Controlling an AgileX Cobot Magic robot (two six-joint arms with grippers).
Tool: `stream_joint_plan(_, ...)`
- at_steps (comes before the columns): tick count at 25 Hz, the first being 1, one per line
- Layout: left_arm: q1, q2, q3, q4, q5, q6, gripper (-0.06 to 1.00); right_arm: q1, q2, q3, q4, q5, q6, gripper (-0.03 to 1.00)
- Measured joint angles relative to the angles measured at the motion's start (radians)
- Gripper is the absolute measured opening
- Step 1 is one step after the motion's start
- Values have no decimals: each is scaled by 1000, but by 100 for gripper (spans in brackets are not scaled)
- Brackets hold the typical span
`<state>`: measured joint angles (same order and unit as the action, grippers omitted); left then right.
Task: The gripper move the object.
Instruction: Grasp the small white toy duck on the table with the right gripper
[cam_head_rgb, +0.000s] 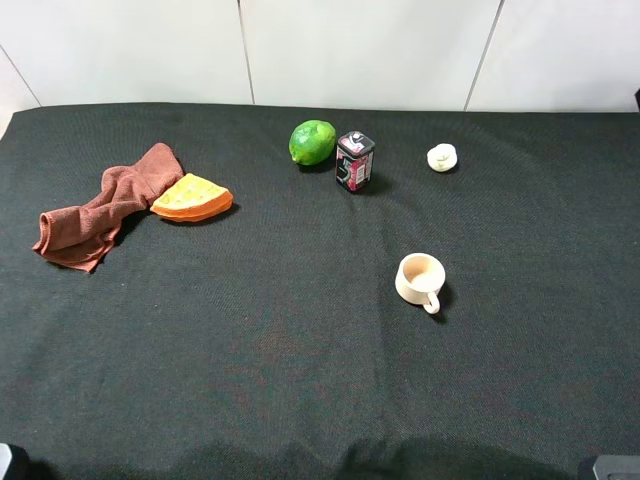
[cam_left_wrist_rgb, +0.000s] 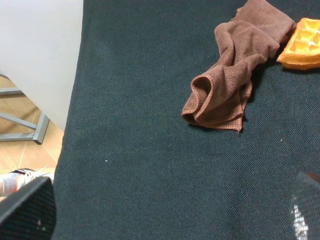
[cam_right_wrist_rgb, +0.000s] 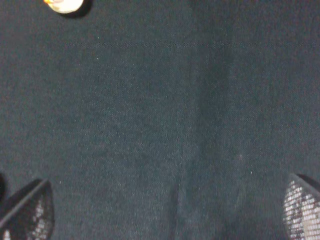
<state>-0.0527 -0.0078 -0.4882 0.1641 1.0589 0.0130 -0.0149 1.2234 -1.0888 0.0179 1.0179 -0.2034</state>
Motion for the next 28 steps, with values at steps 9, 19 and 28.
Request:
stream_joint_plan(9,0,0,0,0,0,0,99,0,195,-119,9,29,-24,69)
stream_joint_plan(19,0,0,0,0,0,0,99,0,369,-247,47,50,-73,69)
stream_joint_plan(28,0,0,0,0,0,0,99,0,516,-368,48,78,-108,69)
